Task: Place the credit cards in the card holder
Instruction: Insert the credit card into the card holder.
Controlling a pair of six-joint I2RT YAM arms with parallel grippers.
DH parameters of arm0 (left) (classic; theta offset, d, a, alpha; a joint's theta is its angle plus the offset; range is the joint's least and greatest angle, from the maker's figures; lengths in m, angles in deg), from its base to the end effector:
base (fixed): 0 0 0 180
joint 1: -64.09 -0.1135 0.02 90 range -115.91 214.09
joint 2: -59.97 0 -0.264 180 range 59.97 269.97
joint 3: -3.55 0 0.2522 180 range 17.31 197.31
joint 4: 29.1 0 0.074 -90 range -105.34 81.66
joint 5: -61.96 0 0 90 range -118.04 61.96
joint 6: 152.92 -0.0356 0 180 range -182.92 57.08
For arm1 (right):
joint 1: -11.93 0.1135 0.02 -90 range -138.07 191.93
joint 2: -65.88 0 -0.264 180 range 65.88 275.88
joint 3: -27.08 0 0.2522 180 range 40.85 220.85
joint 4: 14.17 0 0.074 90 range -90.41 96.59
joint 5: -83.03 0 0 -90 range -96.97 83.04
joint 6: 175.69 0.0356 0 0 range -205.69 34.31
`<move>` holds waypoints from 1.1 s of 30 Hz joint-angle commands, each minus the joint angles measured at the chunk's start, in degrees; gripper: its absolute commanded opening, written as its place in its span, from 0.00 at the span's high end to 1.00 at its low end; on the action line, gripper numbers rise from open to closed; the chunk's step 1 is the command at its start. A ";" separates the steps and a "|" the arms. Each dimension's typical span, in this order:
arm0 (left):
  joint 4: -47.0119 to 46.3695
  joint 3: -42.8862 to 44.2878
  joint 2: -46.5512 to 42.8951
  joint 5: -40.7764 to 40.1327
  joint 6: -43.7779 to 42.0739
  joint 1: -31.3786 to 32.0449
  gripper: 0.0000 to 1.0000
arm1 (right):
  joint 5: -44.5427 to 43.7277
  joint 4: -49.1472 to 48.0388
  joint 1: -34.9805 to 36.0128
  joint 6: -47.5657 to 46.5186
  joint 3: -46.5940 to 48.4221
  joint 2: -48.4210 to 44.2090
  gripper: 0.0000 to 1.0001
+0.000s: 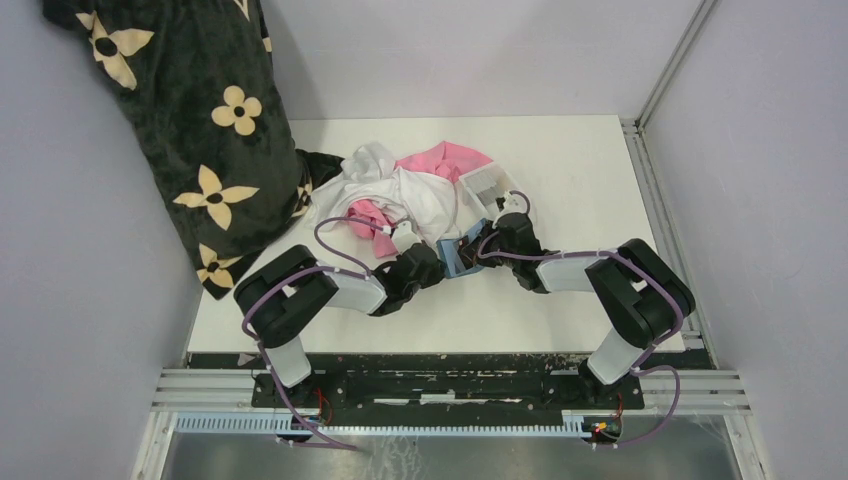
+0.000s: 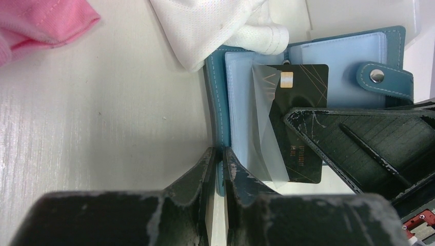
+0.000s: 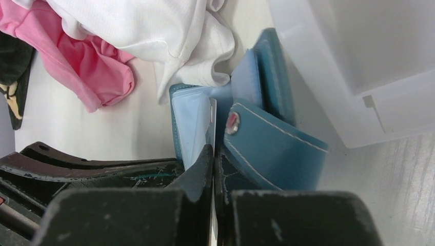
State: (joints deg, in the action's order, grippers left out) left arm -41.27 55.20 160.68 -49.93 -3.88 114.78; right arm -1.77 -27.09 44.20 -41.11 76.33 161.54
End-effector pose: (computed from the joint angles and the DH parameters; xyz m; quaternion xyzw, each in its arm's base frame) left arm 0.2129 -0.2391 0.1181 -0.1486 0.8697 -0.2612 0.3915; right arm 0.2614 0.1689 0.1332 0.0730 0.8772 0.3252 0.3457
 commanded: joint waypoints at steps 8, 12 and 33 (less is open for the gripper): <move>10.91 -0.67 4.10 2.50 -4.99 -2.89 0.83 | 11.72 18.14 0.61 -4.44 -0.24 3.49 0.99; 10.73 0.21 4.79 3.24 -5.71 -3.95 0.82 | 13.77 18.03 -0.05 -4.41 0.21 5.14 0.99; 11.71 4.88 9.36 6.43 -9.11 -8.56 0.82 | 18.15 17.10 -2.29 -3.70 1.81 10.14 0.99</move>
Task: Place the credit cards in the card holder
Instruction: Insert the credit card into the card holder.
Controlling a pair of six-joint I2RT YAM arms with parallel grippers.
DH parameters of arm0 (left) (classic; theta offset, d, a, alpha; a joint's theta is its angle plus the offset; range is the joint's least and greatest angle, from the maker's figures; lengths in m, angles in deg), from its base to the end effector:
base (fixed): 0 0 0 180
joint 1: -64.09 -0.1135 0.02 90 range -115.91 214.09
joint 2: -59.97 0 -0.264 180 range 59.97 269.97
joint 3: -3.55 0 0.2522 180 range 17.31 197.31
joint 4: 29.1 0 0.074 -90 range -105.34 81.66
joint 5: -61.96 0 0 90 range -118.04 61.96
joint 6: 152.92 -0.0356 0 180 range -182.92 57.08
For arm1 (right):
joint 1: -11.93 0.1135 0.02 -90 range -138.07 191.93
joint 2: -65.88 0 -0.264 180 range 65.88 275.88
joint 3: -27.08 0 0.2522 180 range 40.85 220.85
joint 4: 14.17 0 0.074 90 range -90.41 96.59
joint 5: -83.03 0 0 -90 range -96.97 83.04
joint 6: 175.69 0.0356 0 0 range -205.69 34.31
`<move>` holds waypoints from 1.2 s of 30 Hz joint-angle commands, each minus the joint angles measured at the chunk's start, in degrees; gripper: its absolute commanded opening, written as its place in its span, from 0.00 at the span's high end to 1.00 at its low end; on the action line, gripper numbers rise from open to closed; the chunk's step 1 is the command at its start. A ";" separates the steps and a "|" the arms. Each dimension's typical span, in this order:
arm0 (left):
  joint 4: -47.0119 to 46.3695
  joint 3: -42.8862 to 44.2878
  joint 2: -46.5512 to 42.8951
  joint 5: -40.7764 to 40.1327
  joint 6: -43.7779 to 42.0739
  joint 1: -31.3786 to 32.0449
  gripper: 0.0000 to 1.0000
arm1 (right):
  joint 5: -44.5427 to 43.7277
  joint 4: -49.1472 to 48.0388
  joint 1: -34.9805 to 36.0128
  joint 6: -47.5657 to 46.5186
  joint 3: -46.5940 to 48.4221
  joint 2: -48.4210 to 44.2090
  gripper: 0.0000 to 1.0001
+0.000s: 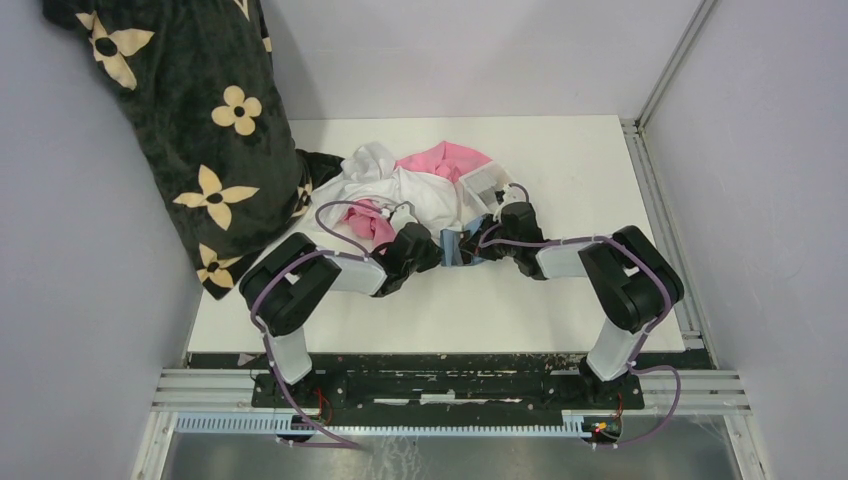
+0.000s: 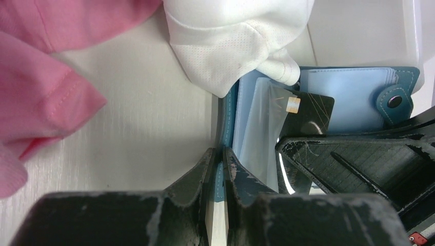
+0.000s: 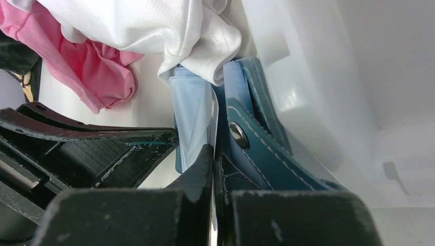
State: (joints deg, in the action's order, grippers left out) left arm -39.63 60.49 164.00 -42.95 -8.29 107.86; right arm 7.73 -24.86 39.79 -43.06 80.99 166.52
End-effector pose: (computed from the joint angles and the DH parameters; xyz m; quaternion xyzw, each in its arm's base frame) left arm 0.2539 -0.2305 0.1203 -0.1419 0.8762 -0.2618 0.3790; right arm 0.2869 0.1619 0.1255 0.0560 0.8840 0.3528 0.3017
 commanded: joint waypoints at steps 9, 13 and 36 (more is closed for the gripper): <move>10.46 0.41 6.77 1.44 -6.19 -3.77 0.82 | 10.01 15.59 1.25 -2.03 -3.93 3.73 0.99; 10.43 -0.08 7.08 1.89 -5.95 -3.89 0.82 | 10.47 15.52 0.29 -1.93 -2.13 4.67 0.99; 8.34 -0.82 8.60 3.91 -5.32 -3.85 0.84 | -5.52 33.97 -0.44 -9.83 6.15 -4.88 0.47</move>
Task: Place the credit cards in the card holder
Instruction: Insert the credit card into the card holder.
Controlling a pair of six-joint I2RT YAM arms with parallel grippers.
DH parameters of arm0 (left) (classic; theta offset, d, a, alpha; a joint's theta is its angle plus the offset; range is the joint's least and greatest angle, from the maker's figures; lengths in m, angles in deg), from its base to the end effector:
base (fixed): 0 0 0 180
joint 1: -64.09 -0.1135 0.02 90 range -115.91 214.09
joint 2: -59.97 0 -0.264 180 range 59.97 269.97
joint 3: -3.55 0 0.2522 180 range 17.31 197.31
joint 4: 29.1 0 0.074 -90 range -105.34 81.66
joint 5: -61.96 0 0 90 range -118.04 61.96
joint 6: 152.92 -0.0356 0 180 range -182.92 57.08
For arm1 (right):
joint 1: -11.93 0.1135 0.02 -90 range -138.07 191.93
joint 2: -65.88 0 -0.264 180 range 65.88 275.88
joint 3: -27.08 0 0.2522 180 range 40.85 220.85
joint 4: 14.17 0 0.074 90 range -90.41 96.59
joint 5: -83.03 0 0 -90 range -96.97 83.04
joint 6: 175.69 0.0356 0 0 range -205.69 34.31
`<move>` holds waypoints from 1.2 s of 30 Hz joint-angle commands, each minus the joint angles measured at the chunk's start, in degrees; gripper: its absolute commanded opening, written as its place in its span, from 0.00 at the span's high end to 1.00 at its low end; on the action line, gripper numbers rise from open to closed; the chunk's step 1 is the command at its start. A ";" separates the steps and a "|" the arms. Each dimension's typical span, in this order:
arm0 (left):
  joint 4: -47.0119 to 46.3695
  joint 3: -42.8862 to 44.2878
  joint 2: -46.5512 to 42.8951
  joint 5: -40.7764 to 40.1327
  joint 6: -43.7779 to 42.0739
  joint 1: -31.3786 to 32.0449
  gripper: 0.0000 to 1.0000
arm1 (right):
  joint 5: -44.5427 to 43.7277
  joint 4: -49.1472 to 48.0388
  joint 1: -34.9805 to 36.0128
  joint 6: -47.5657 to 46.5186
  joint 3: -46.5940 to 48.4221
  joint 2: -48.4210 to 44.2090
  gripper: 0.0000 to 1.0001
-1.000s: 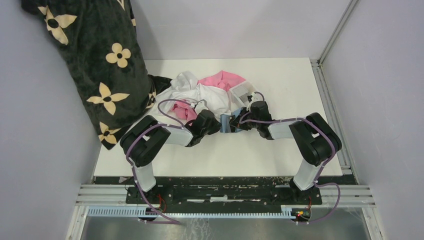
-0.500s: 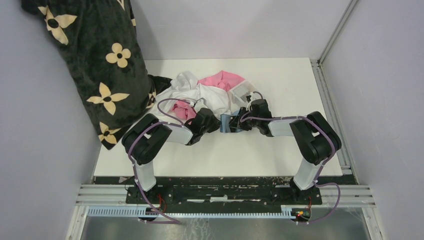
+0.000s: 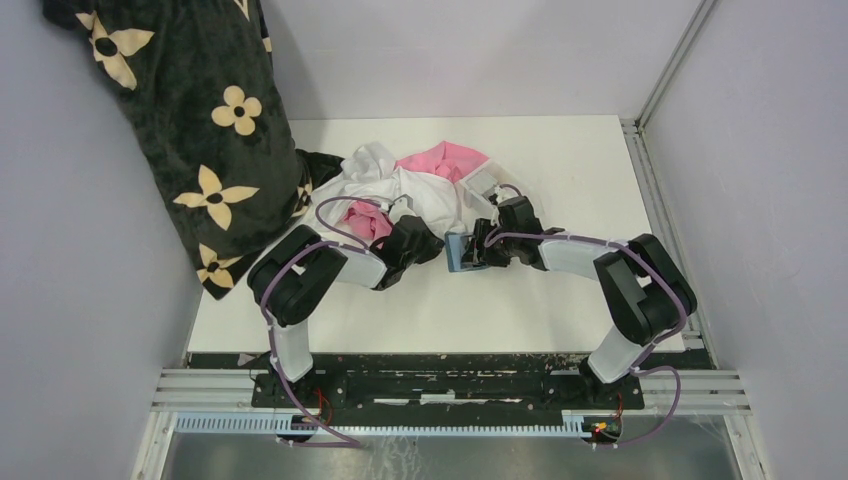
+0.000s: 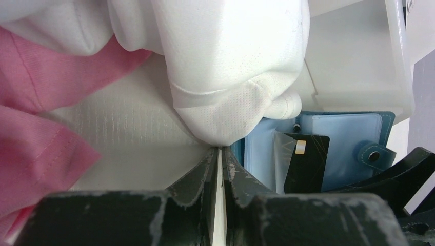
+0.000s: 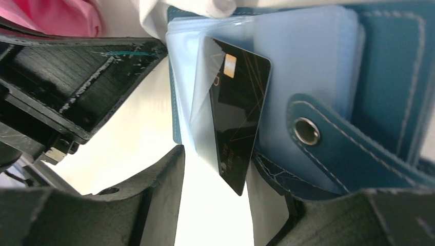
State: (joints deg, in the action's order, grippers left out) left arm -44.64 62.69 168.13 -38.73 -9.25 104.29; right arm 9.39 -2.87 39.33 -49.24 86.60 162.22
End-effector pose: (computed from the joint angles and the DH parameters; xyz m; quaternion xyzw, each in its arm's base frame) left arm 0.2781 -0.2264 0.1138 -0.1467 0.8658 -0.2884 0.3818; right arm 0.2824 0.1577 0.1442 0.0222 0.9256 0.2999 0.2300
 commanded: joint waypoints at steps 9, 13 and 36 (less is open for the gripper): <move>11.72 -3.31 5.52 1.39 -4.12 -0.34 0.84 | -10.61 15.92 -0.01 -4.98 3.70 -2.62 0.42; 10.36 -3.61 5.82 2.91 -3.52 -0.29 0.84 | -11.51 17.64 0.10 -5.98 5.23 -3.46 0.41; 11.79 -4.02 1.37 -1.91 0.45 11.93 0.83 | -23.21 26.49 8.32 -12.88 13.54 1.14 0.36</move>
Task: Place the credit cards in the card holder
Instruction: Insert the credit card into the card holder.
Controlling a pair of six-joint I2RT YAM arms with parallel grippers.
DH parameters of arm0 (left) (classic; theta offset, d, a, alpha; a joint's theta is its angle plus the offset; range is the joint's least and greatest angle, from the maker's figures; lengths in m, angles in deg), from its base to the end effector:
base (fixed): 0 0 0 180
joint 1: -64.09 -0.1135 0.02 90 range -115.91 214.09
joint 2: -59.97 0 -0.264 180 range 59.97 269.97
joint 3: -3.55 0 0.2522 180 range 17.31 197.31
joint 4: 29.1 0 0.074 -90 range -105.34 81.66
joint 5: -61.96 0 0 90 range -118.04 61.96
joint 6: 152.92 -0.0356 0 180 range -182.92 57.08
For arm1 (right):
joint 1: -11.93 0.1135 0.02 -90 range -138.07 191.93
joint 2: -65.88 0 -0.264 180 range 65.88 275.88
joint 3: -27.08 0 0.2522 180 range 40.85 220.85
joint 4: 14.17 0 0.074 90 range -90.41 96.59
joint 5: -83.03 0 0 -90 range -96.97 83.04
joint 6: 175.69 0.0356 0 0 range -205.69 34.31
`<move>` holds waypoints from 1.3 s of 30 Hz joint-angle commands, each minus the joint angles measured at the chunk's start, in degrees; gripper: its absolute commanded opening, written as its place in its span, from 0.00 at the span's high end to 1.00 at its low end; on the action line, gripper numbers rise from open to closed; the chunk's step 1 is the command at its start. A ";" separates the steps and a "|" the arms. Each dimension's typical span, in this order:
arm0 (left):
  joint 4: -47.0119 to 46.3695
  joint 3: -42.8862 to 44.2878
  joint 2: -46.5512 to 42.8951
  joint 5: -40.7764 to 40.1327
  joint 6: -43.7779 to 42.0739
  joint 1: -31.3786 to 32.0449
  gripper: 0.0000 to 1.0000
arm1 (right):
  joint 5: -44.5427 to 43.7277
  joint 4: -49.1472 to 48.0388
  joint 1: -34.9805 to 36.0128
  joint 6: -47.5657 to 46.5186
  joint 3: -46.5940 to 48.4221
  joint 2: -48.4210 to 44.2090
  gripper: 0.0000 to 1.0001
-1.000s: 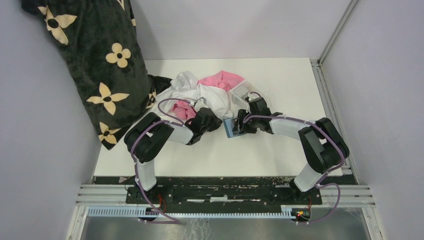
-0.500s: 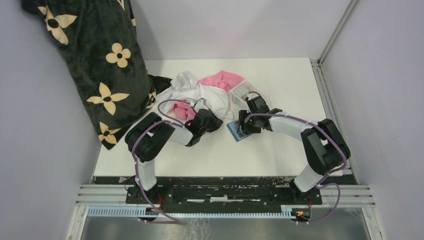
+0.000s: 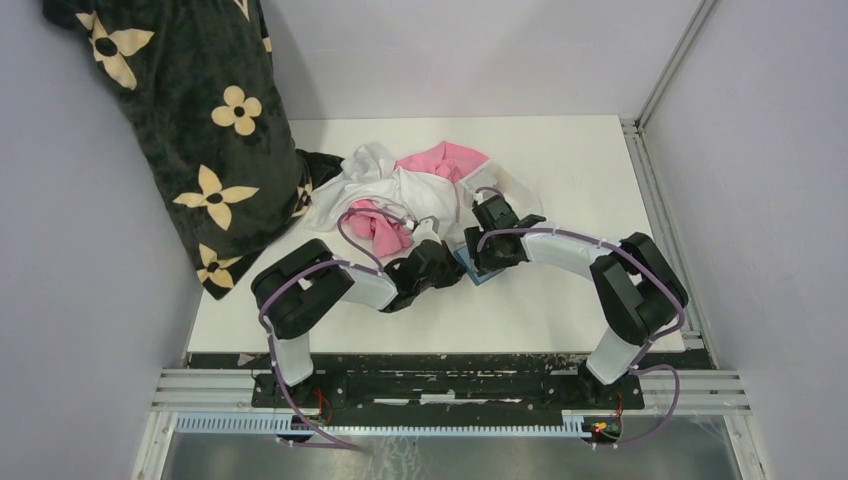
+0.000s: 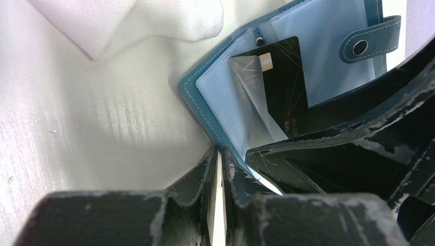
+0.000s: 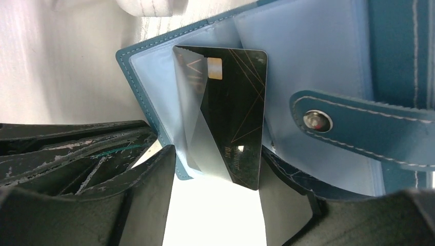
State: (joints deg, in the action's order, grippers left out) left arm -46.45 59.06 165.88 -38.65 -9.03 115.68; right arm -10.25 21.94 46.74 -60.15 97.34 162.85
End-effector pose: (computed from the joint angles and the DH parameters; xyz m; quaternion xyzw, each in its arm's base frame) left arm 0.2192 -0.2659 0.1136 -0.0616 0.8742 -0.3286 0.3521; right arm 0.2699 0.1852 0.1647 -0.0718 0.9690 0.0940 0.2170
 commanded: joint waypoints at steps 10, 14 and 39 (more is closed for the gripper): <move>16.14 2.08 6.21 -5.69 2.49 0.51 0.83 | -5.46 5.04 0.94 -3.79 3.96 -5.02 0.35; 16.69 2.88 6.41 -6.46 3.00 0.52 0.83 | -6.92 5.68 0.90 -4.51 4.14 -5.66 0.34; 17.84 5.88 9.00 -5.81 2.97 0.46 0.83 | -8.35 3.79 -1.99 -6.33 8.39 2.09 0.32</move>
State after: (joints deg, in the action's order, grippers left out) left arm -41.71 66.89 170.36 -43.04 -6.39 115.99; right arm -17.36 27.07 45.01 -65.66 102.17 163.88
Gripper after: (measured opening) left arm 0.164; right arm 0.677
